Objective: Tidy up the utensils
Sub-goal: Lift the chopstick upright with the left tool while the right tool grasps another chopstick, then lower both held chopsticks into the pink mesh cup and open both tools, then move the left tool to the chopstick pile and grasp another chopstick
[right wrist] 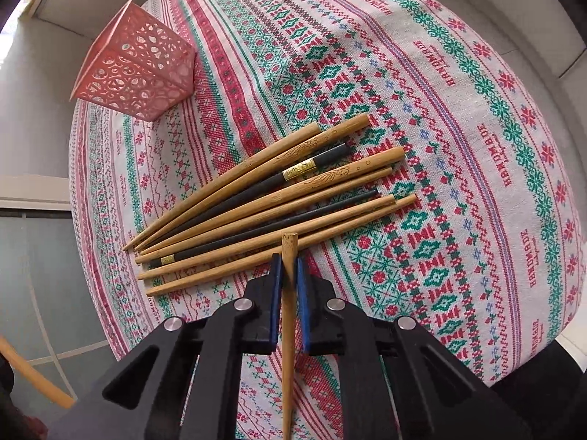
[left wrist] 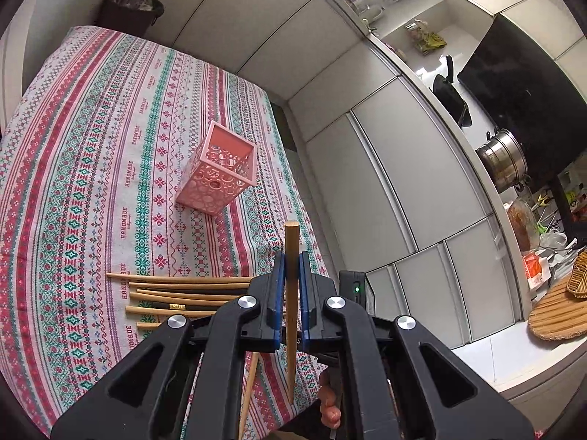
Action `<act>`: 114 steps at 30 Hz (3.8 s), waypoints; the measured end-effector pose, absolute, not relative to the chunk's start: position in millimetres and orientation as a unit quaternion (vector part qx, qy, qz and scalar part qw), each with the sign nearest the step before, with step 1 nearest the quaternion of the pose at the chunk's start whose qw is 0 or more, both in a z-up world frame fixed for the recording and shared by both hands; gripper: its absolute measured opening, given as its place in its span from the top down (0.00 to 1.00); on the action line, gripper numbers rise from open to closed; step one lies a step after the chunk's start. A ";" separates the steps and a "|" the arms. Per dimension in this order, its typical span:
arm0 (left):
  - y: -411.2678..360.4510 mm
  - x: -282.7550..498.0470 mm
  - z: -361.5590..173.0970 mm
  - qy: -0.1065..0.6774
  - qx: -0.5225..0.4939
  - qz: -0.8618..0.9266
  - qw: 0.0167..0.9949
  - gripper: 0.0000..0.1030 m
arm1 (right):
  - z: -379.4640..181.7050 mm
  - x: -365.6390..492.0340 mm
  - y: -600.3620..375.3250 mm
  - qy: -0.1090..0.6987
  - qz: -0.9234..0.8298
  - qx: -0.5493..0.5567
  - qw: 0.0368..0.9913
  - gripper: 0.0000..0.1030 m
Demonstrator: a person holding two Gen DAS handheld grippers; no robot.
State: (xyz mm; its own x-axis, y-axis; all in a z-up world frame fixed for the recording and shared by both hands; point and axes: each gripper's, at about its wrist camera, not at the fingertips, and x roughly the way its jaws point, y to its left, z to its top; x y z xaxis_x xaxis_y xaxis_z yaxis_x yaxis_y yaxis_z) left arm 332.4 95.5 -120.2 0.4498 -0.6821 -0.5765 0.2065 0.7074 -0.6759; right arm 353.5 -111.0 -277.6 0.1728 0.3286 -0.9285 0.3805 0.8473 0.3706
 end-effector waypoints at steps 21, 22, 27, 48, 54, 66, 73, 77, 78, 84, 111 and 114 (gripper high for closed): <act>50.0 338.6 29.3 0.287 -0.174 -0.280 0.900 0.94 | -69.5 347.8 -220.6 0.383 0.012 0.275 0.882 0.92; 50.0 343.9 39.0 0.275 -0.166 -0.273 0.907 0.94 | -60.5 351.6 -225.5 0.375 0.012 0.271 0.886 0.92; 48.1 375.3 65.1 0.236 -0.148 -0.227 0.933 0.94 | -25.4 381.5 -231.9 0.342 0.021 0.259 0.903 0.92; 48.5 428.9 -32.9 0.228 -0.116 -0.080 0.963 0.72 | -4.5 462.4 -168.2 0.316 0.081 0.235 0.916 0.92; 83.9 377.0 0.6 0.185 -0.179 -0.035 0.966 0.59 | -12.3 474.3 -148.2 0.321 0.084 0.221 0.917 0.92; 121.4 368.8 -11.9 0.207 -0.196 -0.009 0.958 0.58 | -58.9 497.5 -102.4 0.351 0.087 0.191 0.912 0.80; 124.0 367.4 -15.9 0.223 -0.178 -0.020 0.958 0.41 | -52.4 471.2 -119.1 0.312 0.064 0.220 0.922 0.27; 113.5 367.4 -18.3 0.231 -0.164 -0.033 0.959 0.26 | -42.4 446.7 -137.9 0.284 0.030 0.228 0.931 0.16; 110.5 367.4 -19.1 0.232 -0.158 -0.036 0.959 0.24 | -41.7 440.2 -142.8 0.283 0.019 0.228 0.931 0.15; 77.7 372.2 -34.0 0.281 -0.107 -0.113 0.947 0.07 | -60.8 392.0 -171.3 0.316 -0.049 0.204 0.925 0.10; -123.1 377.9 -246.7 0.524 0.381 -0.396 0.651 0.74 | -212.6 292.6 -272.0 0.512 -0.088 0.353 0.778 0.10; -126.0 384.3 -253.5 0.531 0.395 -0.391 0.640 0.76 | -212.7 293.8 -270.4 0.514 -0.079 0.355 0.777 0.10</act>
State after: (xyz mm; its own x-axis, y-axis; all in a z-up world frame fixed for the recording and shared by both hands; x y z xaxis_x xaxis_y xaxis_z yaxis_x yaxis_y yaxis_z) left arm 384.3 -126.0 -253.5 0.1302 -0.0797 -0.9883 0.9195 0.3826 0.0903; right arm 293.8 -270.4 -212.7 0.4595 0.2415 -0.8547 0.4871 0.7362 0.4699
